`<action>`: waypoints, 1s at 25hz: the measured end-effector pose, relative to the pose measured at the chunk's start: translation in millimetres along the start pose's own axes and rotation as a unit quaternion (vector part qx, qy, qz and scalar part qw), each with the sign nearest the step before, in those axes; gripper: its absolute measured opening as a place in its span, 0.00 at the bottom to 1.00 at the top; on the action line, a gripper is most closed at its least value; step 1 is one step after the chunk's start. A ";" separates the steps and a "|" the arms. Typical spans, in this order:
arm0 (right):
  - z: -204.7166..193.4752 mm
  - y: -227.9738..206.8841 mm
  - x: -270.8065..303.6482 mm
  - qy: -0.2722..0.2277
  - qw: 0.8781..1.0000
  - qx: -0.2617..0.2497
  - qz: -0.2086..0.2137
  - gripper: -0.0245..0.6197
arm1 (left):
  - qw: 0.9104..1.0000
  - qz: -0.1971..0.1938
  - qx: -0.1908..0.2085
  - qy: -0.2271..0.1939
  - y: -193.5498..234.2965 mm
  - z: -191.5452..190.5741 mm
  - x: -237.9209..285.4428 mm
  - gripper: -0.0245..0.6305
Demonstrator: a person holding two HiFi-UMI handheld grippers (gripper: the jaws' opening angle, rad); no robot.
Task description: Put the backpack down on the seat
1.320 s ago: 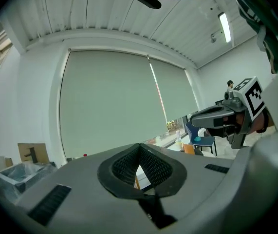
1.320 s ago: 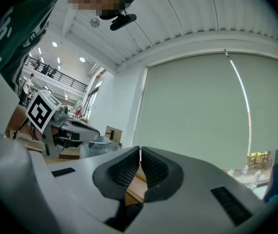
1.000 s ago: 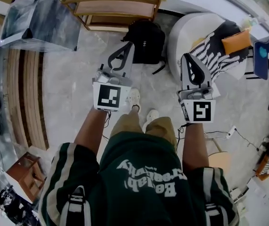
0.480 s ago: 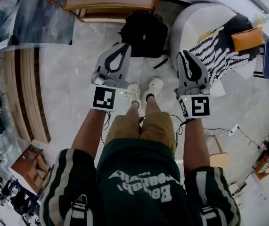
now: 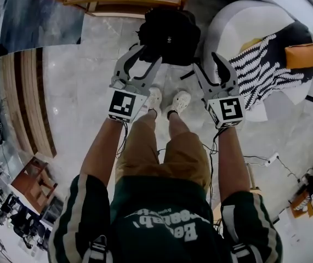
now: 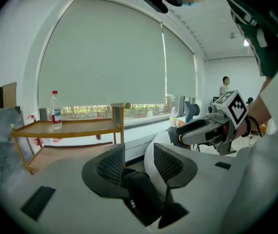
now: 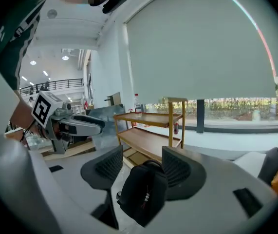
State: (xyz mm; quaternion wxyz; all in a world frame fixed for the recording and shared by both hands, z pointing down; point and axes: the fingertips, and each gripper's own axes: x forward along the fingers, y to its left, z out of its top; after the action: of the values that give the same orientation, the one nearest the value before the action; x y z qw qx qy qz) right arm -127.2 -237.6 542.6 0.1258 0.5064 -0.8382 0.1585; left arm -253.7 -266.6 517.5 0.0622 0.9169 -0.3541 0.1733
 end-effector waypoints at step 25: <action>-292.0 -55.6 216.9 0.188 0.971 0.068 0.130 0.48 | 0.964 -0.103 -0.115 0.217 80.1 -345.3 157.5 0.53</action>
State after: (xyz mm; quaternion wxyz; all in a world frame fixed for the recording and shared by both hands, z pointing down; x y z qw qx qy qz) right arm -161.9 -322.6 898.9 0.2244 0.3621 -0.8453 0.3227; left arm -293.4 -343.1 895.7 0.2600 0.8754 -0.2533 0.3193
